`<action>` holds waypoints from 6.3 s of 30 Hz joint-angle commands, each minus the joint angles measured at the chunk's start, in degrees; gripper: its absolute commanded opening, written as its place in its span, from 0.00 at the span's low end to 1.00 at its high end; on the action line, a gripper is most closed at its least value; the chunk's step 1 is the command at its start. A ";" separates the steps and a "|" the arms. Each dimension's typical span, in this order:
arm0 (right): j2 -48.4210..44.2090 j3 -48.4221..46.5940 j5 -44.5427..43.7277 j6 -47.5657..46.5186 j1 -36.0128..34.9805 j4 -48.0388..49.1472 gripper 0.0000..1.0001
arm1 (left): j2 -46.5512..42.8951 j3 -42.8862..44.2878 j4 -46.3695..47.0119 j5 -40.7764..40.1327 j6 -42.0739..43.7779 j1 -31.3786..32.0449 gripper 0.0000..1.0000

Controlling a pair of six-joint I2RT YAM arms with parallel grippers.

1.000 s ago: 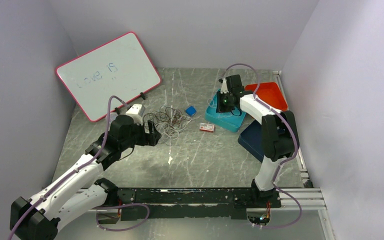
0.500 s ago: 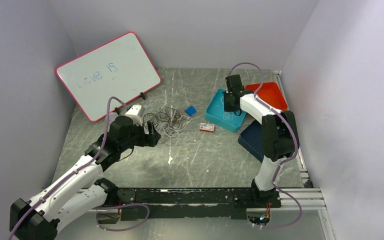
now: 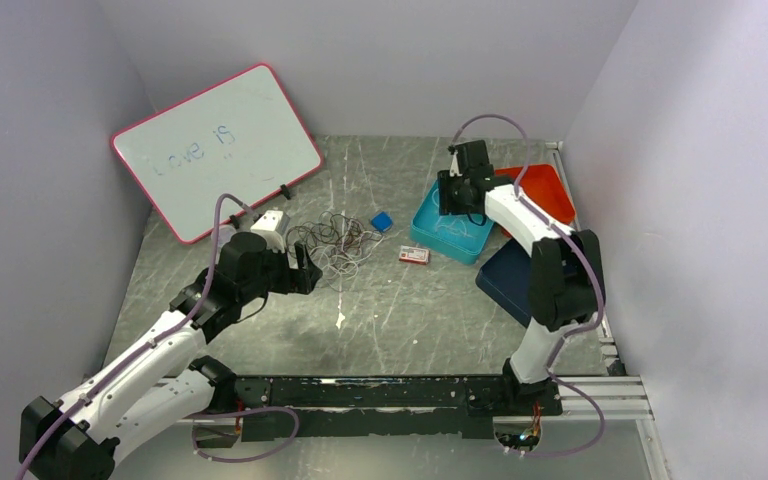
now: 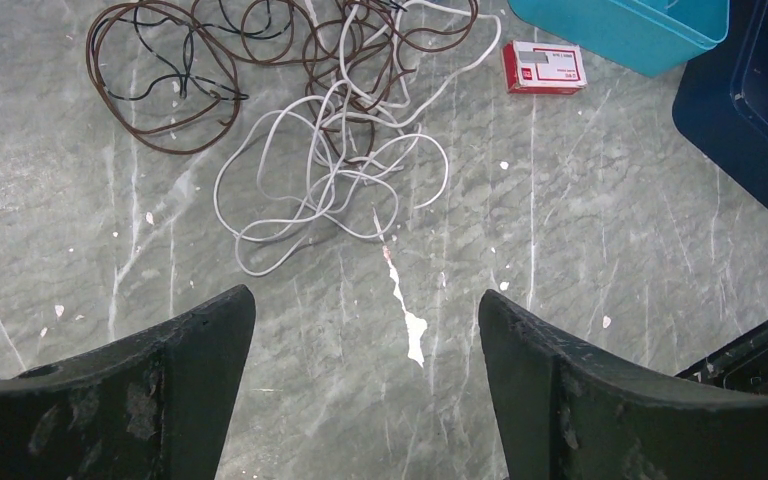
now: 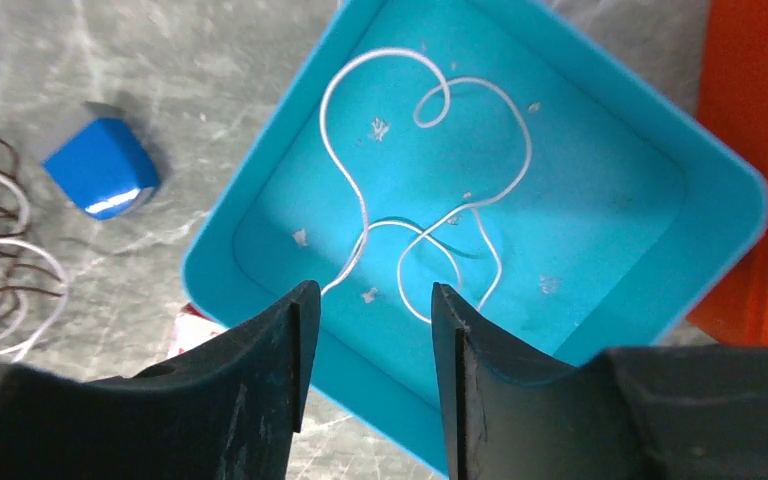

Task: Untangle the cables

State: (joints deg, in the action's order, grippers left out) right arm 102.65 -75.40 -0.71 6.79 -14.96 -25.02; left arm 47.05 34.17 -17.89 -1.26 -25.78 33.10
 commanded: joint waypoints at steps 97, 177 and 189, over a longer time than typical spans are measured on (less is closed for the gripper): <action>-19.47 13.57 -1.80 8.70 -27.94 24.54 0.00 | -9.51 1.70 1.59 -2.09 2.71 0.21 0.87; -25.83 -20.97 12.24 25.73 -31.50 12.01 0.00 | 33.23 -11.94 72.70 23.08 -0.98 0.28 0.56; -28.55 -27.73 -0.59 16.73 -31.41 3.46 0.00 | 36.35 -18.39 76.25 19.92 -3.19 0.27 0.57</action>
State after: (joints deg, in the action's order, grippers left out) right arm 75.50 -99.79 5.98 28.64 -46.22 -17.02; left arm 83.20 17.63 53.32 20.51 -27.97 33.10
